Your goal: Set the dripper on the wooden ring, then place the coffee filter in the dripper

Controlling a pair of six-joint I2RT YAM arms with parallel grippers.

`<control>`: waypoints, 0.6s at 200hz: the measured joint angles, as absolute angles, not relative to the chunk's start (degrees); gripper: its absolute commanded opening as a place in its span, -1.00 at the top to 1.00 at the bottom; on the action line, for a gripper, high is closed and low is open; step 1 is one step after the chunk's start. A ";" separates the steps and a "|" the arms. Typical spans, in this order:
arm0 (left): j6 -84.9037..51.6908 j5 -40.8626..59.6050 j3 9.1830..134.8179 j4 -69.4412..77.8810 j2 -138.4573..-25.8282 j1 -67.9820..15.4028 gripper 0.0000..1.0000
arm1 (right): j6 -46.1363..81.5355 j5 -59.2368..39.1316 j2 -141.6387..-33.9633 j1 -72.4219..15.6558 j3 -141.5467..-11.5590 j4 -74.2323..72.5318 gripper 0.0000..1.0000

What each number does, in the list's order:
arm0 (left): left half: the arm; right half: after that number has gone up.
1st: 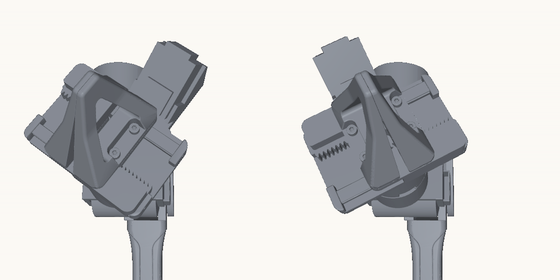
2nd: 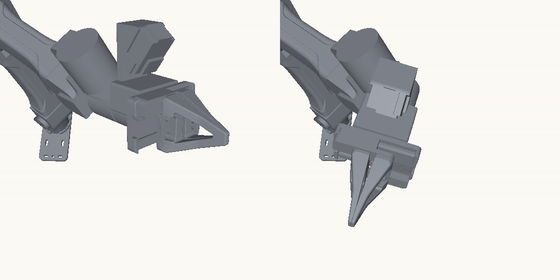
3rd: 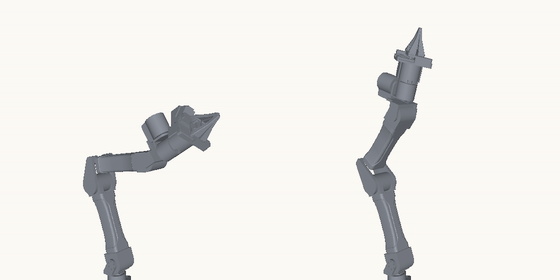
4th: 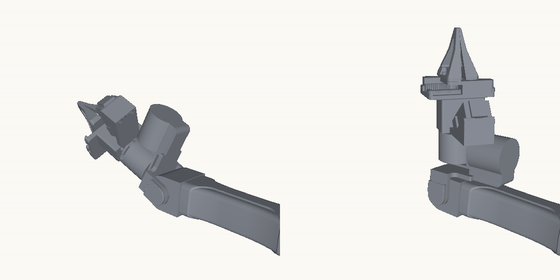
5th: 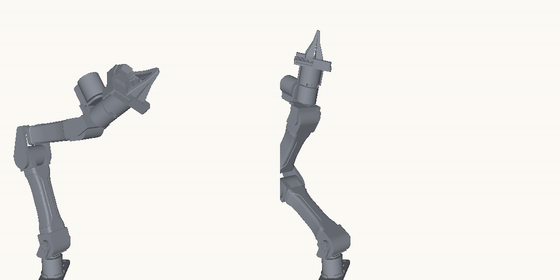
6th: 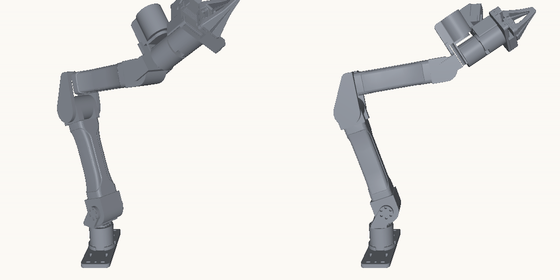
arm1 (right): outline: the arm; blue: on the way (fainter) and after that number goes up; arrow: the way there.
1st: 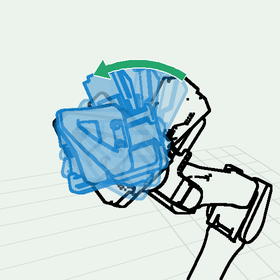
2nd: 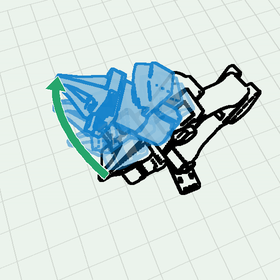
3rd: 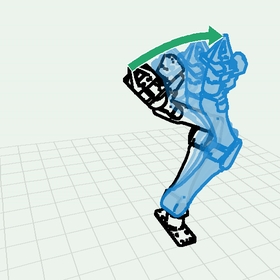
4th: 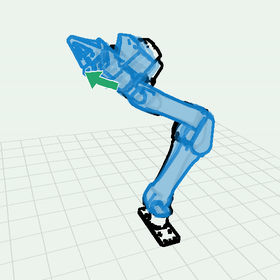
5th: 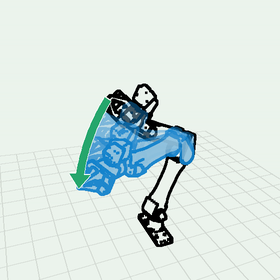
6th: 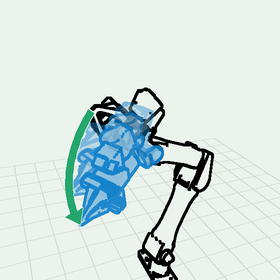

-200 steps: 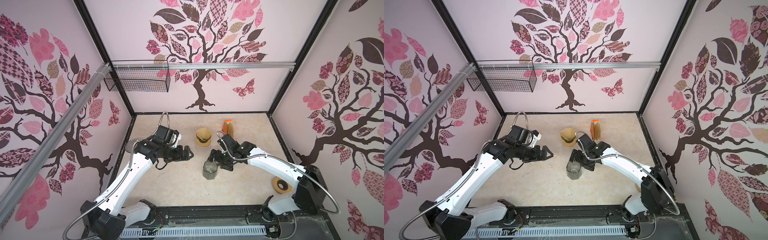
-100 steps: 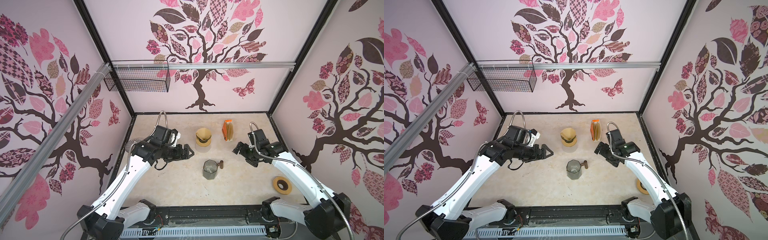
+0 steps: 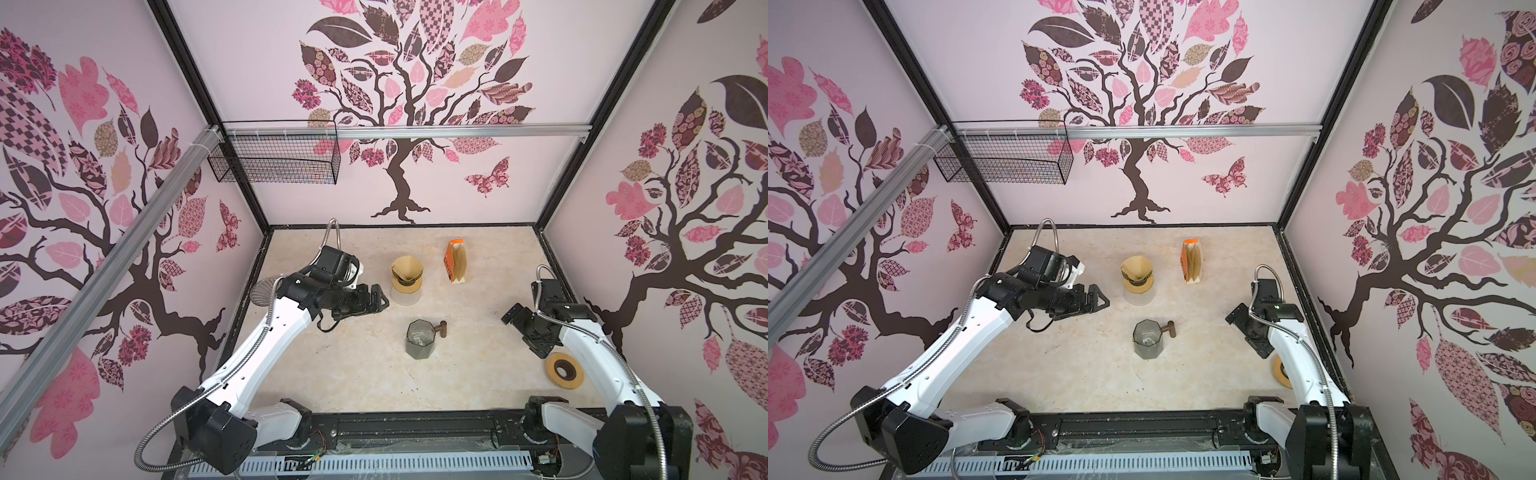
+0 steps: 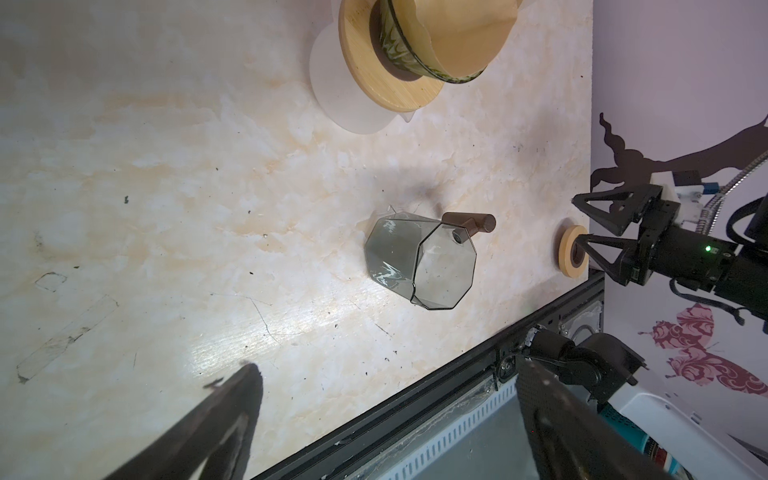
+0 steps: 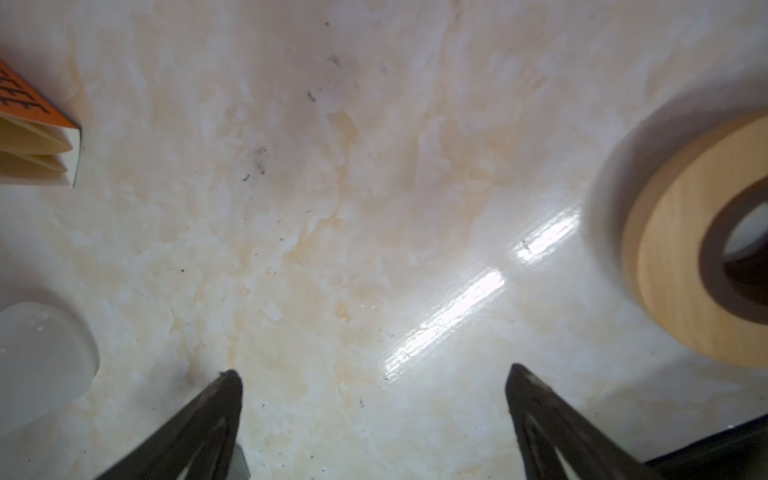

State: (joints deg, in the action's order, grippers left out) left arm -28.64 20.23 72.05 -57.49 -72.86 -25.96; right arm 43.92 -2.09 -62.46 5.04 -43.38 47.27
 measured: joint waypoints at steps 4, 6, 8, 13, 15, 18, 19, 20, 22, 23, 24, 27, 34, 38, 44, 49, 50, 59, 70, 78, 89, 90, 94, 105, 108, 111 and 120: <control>-28.60 20.18 72.16 -57.65 -72.97 -25.96 -0.96 | 43.92 -1.89 -62.06 6.07 -42.94 47.27 -0.99; -28.58 20.18 72.20 -57.71 -73.03 -25.96 -0.96 | 43.92 -1.87 -61.93 6.44 -42.78 47.27 -0.99; -28.58 20.16 72.25 -57.74 -73.10 -25.96 -0.96 | 43.90 -1.93 -61.78 6.94 -42.57 47.22 -0.99; -28.51 20.16 72.34 -57.84 -73.25 -25.96 -0.96 | 43.92 -1.67 -61.36 8.40 -41.93 47.24 -0.99; -28.49 20.16 72.40 -57.89 -73.28 -25.96 -0.96 | 43.90 -1.69 -61.23 8.95 -41.67 47.24 -0.99; -28.49 20.14 72.47 -57.95 -73.36 -25.96 -0.96 | 43.88 -1.63 -61.01 9.87 -41.28 47.24 -1.00; -28.45 20.14 72.53 -58.00 -73.38 -25.96 -0.96 | 43.88 -1.56 -60.90 10.39 -41.08 47.27 -1.00; -28.45 20.14 72.55 -58.02 -73.41 -25.96 -0.96 | 43.88 -1.54 -60.86 10.61 -40.99 47.29 -1.00; -28.47 20.14 72.60 -58.08 -73.47 -25.96 -0.96 | 43.88 -1.56 -60.77 11.16 -40.73 47.31 -1.00; -28.45 20.14 72.62 -58.11 -73.47 -25.96 -0.96 | 43.88 -1.50 -60.69 11.51 -40.58 47.35 -1.00; -28.42 20.12 72.66 -58.17 -73.52 -25.96 -0.96 | 43.88 -1.45 -60.64 11.73 -40.49 47.40 -1.00; -28.42 20.10 72.75 -58.22 -73.60 -25.96 -0.96 | 43.86 -1.32 -60.51 12.60 -40.16 47.46 -1.00; -28.38 20.01 72.97 -58.37 -73.80 -25.96 -0.96 | 43.77 -1.02 -60.12 14.74 -39.48 47.83 -1.00; -28.34 19.97 73.06 -58.46 -73.89 -25.96 -0.96 | 43.70 -0.73 -59.88 15.66 -39.24 48.01 -1.00; -28.27 19.90 73.08 -58.46 -73.97 -25.96 -0.96 | 43.70 -0.14 -59.44 16.91 -38.98 48.23 -1.00; -28.25 19.81 73.08 -58.52 -74.04 -25.96 -0.96 | 43.68 0.34 -59.05 17.82 -38.83 48.40 -1.00; -28.23 19.77 73.08 -58.54 -74.08 -25.96 -0.96 | 43.70 0.47 -58.89 18.04 -38.81 48.49 -1.00; -28.21 19.73 73.08 -58.74 -74.22 -25.96 -0.96 | 43.77 1.48 -58.02 19.22 -38.79 48.90 -0.99; -28.14 19.70 73.08 -58.89 -74.48 -25.96 -0.96 | 44.03 2.90 -56.86 19.97 -38.79 49.12 -1.00; -28.05 19.68 73.12 -58.98 -74.76 -25.96 -0.96 | 44.45 3.88 -56.21 20.36 -38.79 49.32 -1.00; -28.01 19.62 73.28 -59.24 -75.13 -25.96 -0.96 | 44.99 5.17 -55.48 20.99 -38.70 49.65 -1.00; -28.01 19.59 73.32 -59.29 -75.18 -25.96 -0.96 | 45.04 5.37 -55.40 21.10 -38.63 49.69 -1.00; -27.99 19.57 73.43 -59.42 -75.31 -25.96 -0.96 | 45.12 5.76 -55.18 21.41 -38.50 49.74 -1.00; -27.94 19.55 73.80 -59.53 -75.50 -25.96 -0.96 | 45.32 6.63 -54.52 22.98 -37.69 49.80 -1.00; -27.92 19.57 73.84 -59.53 -75.50 -25.96 -0.96 | 45.41 6.70 -54.37 23.44 -37.39 49.82 -1.00; -27.90 19.55 73.93 -59.53 -75.53 -25.96 -0.96 | 45.50 7.01 -54.15 24.12 -37.01 49.91 -1.00; -27.81 19.57 74.13 -59.68 -75.55 -25.96 -0.96 | 45.93 7.60 -53.80 25.50 -36.25 50.46 -1.00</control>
State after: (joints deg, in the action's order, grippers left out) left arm -27.81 19.57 74.13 -59.68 -75.55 -25.96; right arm 45.93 7.60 -53.80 25.50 -36.25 50.46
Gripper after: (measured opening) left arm 0.979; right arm 0.998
